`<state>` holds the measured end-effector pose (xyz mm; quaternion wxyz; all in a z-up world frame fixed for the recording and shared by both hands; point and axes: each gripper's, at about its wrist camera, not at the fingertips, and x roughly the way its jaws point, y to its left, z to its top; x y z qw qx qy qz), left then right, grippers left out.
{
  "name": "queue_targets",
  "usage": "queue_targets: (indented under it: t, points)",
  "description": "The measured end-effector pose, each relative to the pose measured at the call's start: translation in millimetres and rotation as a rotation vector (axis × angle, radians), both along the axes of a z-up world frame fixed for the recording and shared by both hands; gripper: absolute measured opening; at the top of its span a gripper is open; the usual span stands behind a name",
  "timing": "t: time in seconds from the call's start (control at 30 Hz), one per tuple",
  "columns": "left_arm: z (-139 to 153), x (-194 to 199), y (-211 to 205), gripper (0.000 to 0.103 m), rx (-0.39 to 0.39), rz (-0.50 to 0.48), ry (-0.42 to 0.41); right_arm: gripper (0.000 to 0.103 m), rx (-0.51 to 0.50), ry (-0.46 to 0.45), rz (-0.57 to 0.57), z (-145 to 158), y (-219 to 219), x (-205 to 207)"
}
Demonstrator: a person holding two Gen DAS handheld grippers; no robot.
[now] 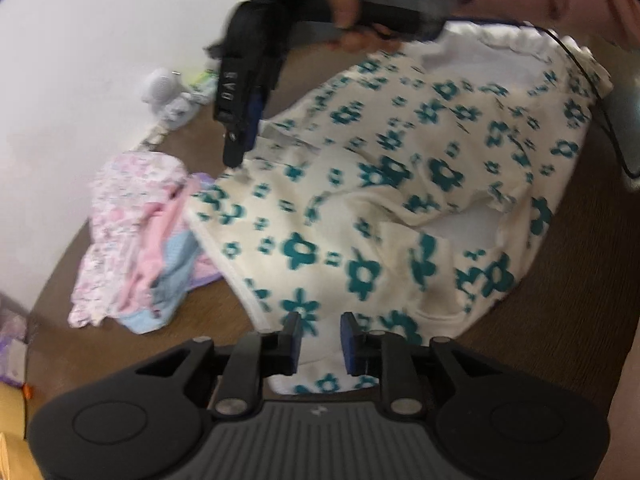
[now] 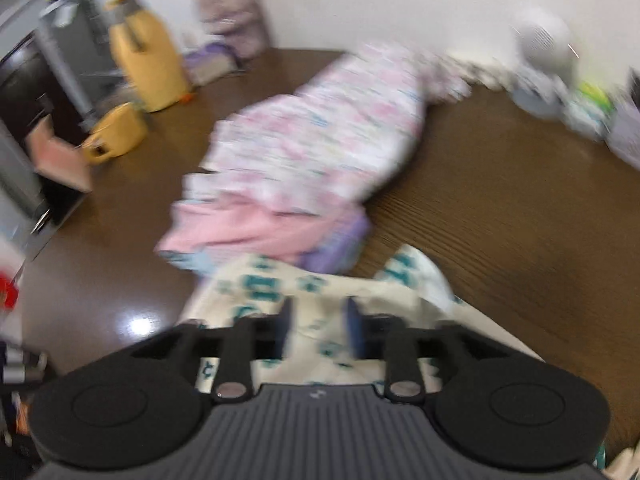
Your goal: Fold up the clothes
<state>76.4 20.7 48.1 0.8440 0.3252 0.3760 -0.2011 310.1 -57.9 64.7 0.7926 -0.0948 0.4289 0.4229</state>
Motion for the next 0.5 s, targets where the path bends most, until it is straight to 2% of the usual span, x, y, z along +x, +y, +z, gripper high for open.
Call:
queue_targets:
  t: [0.07,0.1,0.13,0.2,0.23,0.27,0.3,0.37,0.5]
  points:
    - [4,0,7,0.034,-0.004,0.034,-0.019,0.046,-0.033,-0.050,0.053,2,16,-7]
    - [5,1,11,0.039,-0.005,0.053,-0.022,0.051,-0.049,-0.067,0.071,2,24,-9]
    - [6,1,15,0.040,-0.005,0.071,-0.025,0.060,-0.072,-0.083,0.087,0,33,-9]
    - [5,2,21,0.040,-0.008,0.093,-0.013,0.067,-0.127,-0.129,0.099,-7,47,-7]
    - [4,3,23,0.040,-0.015,0.098,-0.004,0.056,-0.136,-0.126,0.106,-11,50,-5]
    - [3,4,25,0.040,-0.026,0.100,0.006,0.041,-0.141,-0.118,0.113,-14,51,-4]
    - [2,6,26,0.040,-0.037,0.101,0.016,0.002,-0.137,-0.096,0.110,-15,51,-1]
    - [0,9,29,0.040,-0.059,0.104,0.036,0.003,-0.124,-0.047,0.099,-17,49,6]
    - [-4,16,36,0.040,-0.105,0.115,0.076,0.003,-0.106,-0.065,0.076,-13,47,9]
